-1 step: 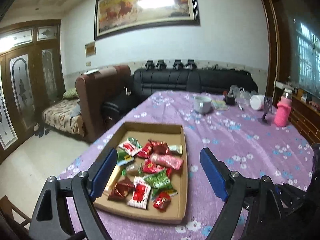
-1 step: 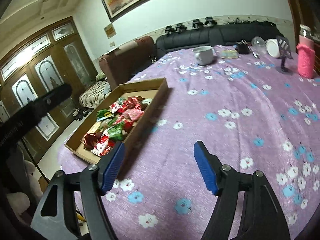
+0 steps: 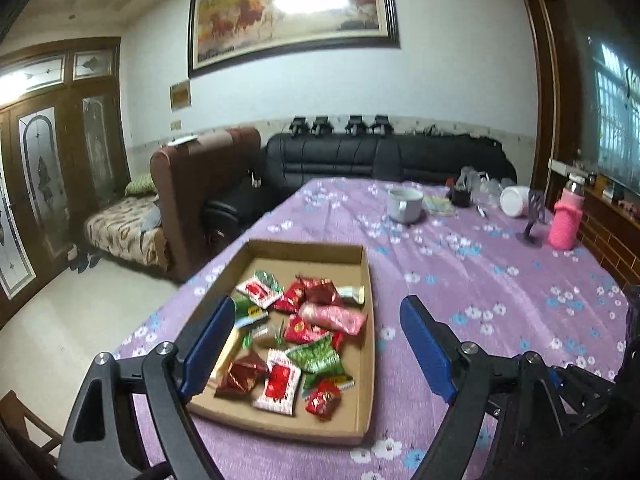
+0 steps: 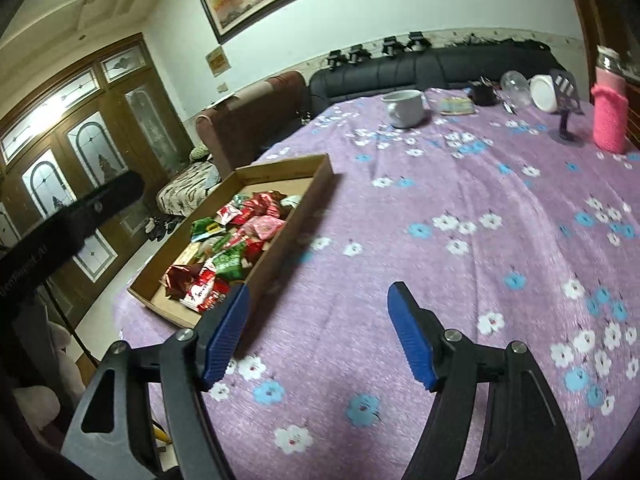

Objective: Organize snacks

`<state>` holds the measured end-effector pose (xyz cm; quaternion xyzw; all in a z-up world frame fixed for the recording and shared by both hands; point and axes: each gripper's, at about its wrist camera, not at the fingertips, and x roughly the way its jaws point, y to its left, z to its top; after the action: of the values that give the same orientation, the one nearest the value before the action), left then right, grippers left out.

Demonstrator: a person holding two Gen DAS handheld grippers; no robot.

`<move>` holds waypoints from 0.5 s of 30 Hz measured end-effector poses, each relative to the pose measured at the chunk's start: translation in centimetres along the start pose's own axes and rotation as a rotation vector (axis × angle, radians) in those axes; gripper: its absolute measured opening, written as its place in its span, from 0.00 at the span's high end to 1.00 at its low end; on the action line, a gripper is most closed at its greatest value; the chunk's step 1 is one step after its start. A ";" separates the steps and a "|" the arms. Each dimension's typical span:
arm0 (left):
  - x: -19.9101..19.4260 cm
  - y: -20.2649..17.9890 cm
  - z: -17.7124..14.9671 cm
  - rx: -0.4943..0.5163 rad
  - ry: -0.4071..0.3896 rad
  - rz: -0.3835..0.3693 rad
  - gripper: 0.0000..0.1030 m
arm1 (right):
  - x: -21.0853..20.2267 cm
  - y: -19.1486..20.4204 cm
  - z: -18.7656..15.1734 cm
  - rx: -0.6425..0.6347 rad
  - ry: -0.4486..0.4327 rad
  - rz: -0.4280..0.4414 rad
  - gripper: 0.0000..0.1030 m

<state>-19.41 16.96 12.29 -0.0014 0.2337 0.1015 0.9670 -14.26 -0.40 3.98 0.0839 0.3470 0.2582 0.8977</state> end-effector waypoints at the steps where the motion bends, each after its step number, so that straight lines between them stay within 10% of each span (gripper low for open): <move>1: -0.1 -0.1 0.0 0.003 0.009 0.003 0.18 | 0.0 -0.1 -0.1 0.003 0.004 -0.001 0.30; 15: 0.1 -1.0 -1.0 0.032 0.089 0.009 0.18 | -0.2 0.8 -0.9 -0.018 0.033 -0.018 0.29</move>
<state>-19.59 15.99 11.32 0.0106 0.2779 0.1020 0.9551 -15.35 0.12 3.67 0.0684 0.3601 0.2547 0.8949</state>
